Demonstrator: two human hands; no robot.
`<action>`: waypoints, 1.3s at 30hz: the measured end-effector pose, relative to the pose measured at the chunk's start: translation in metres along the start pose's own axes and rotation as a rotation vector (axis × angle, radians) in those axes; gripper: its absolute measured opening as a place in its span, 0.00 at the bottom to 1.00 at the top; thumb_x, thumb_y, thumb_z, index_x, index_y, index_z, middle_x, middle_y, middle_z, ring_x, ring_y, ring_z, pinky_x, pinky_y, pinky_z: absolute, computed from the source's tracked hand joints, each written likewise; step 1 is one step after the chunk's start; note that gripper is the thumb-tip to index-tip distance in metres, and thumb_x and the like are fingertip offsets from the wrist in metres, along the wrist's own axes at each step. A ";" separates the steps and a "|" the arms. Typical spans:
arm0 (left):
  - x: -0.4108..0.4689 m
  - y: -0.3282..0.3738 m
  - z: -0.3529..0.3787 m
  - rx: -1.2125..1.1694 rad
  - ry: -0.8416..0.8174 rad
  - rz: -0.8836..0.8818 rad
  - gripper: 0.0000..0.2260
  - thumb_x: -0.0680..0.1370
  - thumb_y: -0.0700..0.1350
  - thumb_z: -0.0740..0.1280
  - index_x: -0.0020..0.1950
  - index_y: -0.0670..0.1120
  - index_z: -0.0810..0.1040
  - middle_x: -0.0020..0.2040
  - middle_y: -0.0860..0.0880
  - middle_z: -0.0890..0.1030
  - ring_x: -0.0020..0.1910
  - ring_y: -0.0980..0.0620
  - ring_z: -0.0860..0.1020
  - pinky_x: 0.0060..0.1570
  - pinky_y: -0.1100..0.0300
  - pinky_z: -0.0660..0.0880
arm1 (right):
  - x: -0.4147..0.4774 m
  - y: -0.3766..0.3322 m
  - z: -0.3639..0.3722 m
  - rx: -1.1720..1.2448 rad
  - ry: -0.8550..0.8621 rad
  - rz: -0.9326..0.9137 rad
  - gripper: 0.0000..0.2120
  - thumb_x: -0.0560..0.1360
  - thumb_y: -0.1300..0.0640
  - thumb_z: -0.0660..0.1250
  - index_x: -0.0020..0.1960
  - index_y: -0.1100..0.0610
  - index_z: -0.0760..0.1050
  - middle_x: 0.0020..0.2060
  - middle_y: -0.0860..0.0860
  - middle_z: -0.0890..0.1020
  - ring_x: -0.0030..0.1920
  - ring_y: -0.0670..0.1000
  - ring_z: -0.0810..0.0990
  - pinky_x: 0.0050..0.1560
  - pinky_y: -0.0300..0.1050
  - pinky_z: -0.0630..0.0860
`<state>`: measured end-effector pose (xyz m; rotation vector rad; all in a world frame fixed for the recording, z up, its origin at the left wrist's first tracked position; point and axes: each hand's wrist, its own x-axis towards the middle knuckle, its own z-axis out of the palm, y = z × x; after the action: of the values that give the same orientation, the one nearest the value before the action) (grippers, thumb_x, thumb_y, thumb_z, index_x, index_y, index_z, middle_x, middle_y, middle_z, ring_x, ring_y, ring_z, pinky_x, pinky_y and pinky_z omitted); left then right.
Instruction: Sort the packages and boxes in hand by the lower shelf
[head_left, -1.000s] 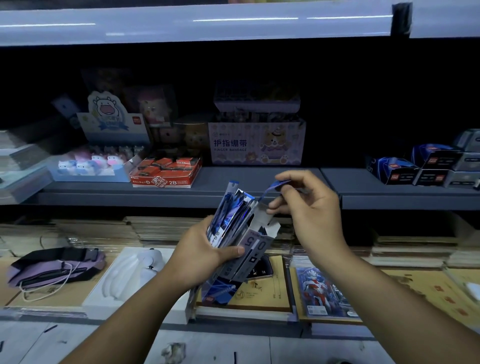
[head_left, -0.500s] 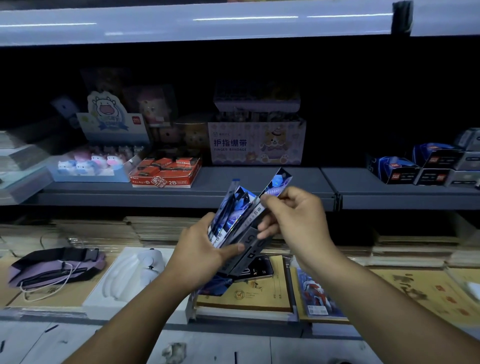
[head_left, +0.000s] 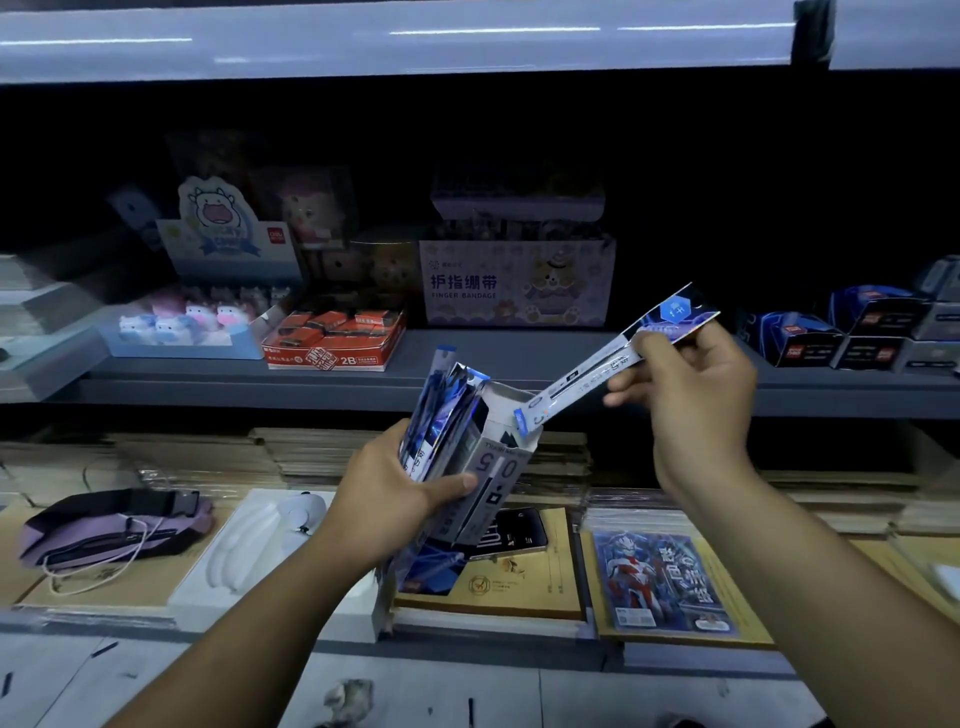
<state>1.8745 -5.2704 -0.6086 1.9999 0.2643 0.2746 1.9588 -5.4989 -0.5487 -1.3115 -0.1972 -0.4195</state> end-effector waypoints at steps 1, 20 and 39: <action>0.000 0.000 0.000 -0.002 0.003 -0.001 0.19 0.68 0.49 0.82 0.55 0.55 0.79 0.48 0.57 0.87 0.46 0.56 0.86 0.50 0.49 0.84 | 0.001 0.001 -0.001 -0.001 0.000 0.008 0.02 0.79 0.69 0.65 0.49 0.64 0.75 0.34 0.55 0.80 0.26 0.51 0.79 0.28 0.44 0.79; -0.007 0.006 0.005 0.051 0.009 0.050 0.20 0.68 0.49 0.81 0.55 0.57 0.77 0.45 0.61 0.85 0.44 0.66 0.83 0.41 0.68 0.77 | -0.018 0.014 0.004 -0.275 -0.219 0.041 0.01 0.79 0.66 0.67 0.48 0.62 0.76 0.29 0.54 0.81 0.23 0.51 0.79 0.25 0.45 0.77; -0.010 0.005 0.008 0.176 -0.110 0.128 0.26 0.68 0.54 0.81 0.63 0.58 0.76 0.52 0.58 0.85 0.49 0.61 0.83 0.51 0.56 0.83 | -0.024 0.021 0.013 -0.542 -0.472 -0.132 0.04 0.78 0.54 0.72 0.46 0.49 0.85 0.40 0.52 0.76 0.37 0.44 0.73 0.40 0.35 0.69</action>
<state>1.8677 -5.2826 -0.6079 2.2021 0.0927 0.2272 1.9466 -5.4775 -0.5727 -1.9310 -0.5976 -0.2746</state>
